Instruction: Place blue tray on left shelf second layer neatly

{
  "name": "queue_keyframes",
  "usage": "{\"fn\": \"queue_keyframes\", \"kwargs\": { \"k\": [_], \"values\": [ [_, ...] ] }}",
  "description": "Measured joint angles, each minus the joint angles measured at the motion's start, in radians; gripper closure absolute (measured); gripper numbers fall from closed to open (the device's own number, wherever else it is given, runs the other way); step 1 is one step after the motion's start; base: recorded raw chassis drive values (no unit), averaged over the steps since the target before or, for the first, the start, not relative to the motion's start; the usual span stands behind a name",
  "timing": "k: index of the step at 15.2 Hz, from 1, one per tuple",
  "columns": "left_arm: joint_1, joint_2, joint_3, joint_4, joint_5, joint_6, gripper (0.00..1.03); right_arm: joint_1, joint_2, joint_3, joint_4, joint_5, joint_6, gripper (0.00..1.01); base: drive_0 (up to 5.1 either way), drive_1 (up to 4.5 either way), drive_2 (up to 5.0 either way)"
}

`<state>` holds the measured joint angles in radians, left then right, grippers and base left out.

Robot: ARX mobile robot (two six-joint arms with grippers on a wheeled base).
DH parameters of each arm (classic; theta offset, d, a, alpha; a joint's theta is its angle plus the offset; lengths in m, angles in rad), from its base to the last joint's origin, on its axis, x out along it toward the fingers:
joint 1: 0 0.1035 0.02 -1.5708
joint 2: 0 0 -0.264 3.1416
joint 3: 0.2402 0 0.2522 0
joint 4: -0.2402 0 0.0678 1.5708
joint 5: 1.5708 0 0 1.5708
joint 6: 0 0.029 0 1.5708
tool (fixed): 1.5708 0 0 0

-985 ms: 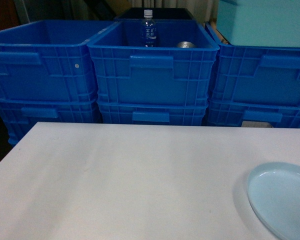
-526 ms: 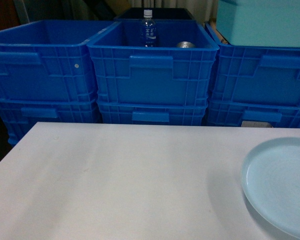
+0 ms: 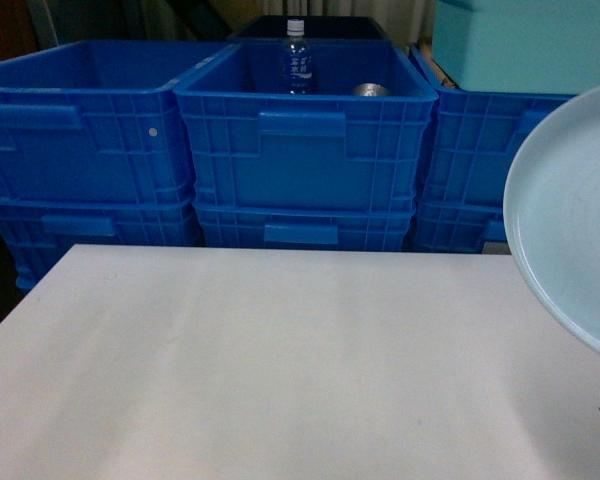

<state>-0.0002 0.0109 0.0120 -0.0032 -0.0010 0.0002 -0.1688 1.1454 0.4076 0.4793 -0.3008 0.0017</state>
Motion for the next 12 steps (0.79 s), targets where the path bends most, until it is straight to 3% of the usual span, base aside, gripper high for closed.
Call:
{"fn": "queue_keyframes", "kwargs": {
  "k": [3, 5, 7, 12],
  "values": [
    [0.0, 0.0, 0.0, 0.0, 0.0, 0.0, 0.05, 0.112, -0.208, -0.041, -0.105, 0.009, -0.021, 0.99, 0.0, 0.0, 0.0],
    [0.0, 0.0, 0.0, 0.0, 0.0, 0.0, 0.05, 0.136, -0.345, -0.087, -0.153, 0.033, -0.035, 0.99, 0.0, 0.0, 0.0],
    [0.0, 0.0, 0.0, 0.0, 0.0, 0.0, 0.05, 0.135, -0.504, -0.155, -0.192, 0.053, -0.074, 0.99, 0.0, 0.0, 0.0],
    [0.0, 0.0, 0.0, 0.0, 0.0, 0.0, 0.05, 0.109, -0.737, -0.225, -0.368, 0.001, -0.074, 0.99, 0.0, 0.0, 0.0]
  ]
}}
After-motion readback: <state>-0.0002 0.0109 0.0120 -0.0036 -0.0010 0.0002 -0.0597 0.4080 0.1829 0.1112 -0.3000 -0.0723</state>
